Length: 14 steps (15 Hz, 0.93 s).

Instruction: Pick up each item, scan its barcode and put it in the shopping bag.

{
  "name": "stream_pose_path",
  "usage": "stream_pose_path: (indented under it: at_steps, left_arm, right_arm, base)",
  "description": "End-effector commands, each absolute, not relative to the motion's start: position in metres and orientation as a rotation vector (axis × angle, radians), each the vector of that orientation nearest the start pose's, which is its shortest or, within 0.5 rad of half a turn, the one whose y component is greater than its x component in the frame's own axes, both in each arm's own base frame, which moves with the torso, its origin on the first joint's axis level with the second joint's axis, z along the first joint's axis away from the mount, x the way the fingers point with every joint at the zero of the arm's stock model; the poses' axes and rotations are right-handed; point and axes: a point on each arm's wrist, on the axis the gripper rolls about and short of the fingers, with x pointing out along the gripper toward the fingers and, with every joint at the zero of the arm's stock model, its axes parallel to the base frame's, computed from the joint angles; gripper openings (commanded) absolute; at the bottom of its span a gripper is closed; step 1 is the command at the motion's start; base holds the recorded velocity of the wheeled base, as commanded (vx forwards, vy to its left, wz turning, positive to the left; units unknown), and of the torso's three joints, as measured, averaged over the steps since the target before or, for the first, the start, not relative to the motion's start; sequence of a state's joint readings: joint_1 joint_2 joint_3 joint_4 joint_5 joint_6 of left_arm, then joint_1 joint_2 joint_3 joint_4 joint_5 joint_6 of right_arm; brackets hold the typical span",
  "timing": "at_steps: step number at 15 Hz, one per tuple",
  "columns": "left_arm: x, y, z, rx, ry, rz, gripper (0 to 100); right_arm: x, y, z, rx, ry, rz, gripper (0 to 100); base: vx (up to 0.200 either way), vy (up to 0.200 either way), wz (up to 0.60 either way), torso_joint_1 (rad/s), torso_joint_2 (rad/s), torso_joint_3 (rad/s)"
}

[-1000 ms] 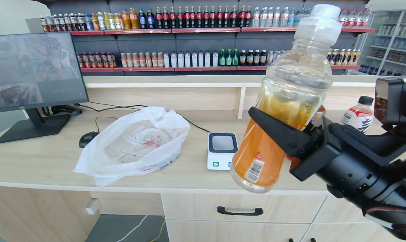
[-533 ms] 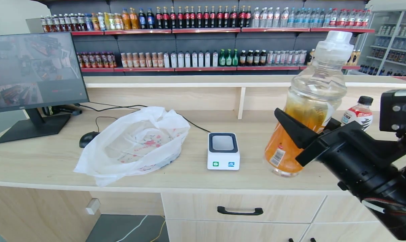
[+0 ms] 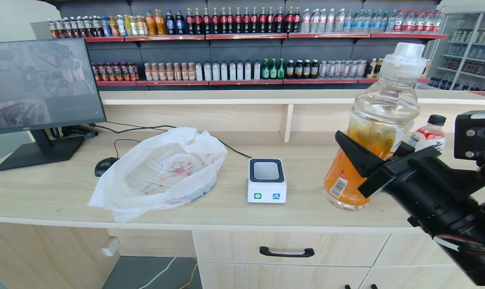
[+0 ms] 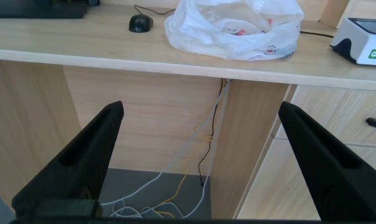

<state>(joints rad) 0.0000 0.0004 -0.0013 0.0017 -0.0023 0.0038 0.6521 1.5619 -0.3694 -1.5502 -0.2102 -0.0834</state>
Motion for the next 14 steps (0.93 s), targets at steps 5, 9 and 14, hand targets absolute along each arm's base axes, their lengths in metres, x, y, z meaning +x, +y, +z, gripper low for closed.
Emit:
stream_pose_path:
  at_steps: [5,9,14]
  left_arm:
    - [-0.0229,0.0000,0.0757,0.005,0.000,-0.002,100]
    - [-0.0229,0.0000,0.0757,0.003,0.000,-0.002,100]
    - [-0.0228,-0.0001,0.0753,0.000,0.002,0.000,100]
  right_arm:
    - [0.1902,0.1361,0.1974,0.068,-0.338,0.413,0]
    - [0.1904,0.1358,0.1955,0.067,-0.330,0.413,0]
    - [0.1954,0.1399,0.1984,0.071,-0.343,0.410,0]
  base:
    - [0.000,0.000,0.00,0.000,0.00,0.000]
    - [0.000,0.200,0.00,-0.003,0.00,0.004]
    - [0.000,0.200,0.00,0.007,0.00,0.003]
